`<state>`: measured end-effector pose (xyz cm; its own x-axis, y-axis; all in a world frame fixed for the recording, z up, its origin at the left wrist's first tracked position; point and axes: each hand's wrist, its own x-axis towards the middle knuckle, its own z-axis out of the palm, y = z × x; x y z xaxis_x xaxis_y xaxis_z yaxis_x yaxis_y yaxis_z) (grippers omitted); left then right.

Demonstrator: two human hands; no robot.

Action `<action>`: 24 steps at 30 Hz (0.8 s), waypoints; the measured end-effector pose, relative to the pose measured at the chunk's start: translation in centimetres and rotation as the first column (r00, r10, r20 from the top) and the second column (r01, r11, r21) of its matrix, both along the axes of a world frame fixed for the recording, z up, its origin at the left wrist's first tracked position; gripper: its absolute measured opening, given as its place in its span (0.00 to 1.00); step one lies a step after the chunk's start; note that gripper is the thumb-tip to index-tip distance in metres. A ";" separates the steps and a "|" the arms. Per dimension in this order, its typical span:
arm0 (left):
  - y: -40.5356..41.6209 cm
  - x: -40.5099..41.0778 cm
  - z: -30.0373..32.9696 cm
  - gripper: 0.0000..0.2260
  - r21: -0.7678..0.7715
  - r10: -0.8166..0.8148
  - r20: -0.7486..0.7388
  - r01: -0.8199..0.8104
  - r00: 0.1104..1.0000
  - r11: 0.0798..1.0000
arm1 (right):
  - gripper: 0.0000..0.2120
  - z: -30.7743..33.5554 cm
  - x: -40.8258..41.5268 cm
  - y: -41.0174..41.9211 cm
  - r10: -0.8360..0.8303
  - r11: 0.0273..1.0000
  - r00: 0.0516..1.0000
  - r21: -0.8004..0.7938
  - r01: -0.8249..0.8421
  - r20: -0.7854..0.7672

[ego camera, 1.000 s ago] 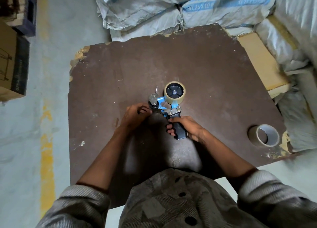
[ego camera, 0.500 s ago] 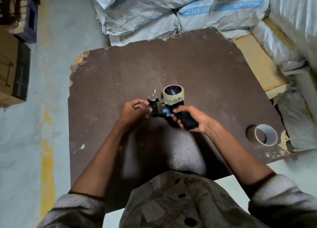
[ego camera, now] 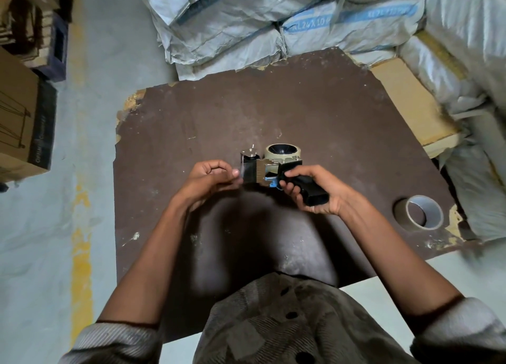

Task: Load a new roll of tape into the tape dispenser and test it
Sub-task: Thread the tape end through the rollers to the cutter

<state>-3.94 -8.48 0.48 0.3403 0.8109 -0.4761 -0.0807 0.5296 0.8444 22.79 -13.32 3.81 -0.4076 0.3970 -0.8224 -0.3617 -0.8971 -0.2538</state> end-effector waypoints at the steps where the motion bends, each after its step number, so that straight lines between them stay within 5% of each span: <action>1: 0.0 0.1 0.0 0.03 0.002 0.035 0.009 -0.035 0.999 0.999 | 0.10 0.1 0.2 -0.1 -0.001 1.000 1.000 0.000 0.001 -0.005; 15: -2.0 2.9 -1.2 0.07 0.276 0.004 -0.293 0.081 0.956 0.958 | 0.14 -1.8 2.4 -2.6 -0.034 0.998 0.992 -0.063 0.027 -0.121; 24: -2.4 2.3 -1.7 0.02 0.268 -0.009 -0.249 0.078 0.968 0.960 | 0.14 -2.1 3.0 -2.8 -0.028 0.998 0.988 -0.059 0.019 -0.151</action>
<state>-1.63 -10.89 -1.24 0.2798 0.9083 -0.3108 0.1629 0.2741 0.9478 25.80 -16.11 1.70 -0.5202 0.3618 -0.7736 -0.4130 -0.8995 -0.1430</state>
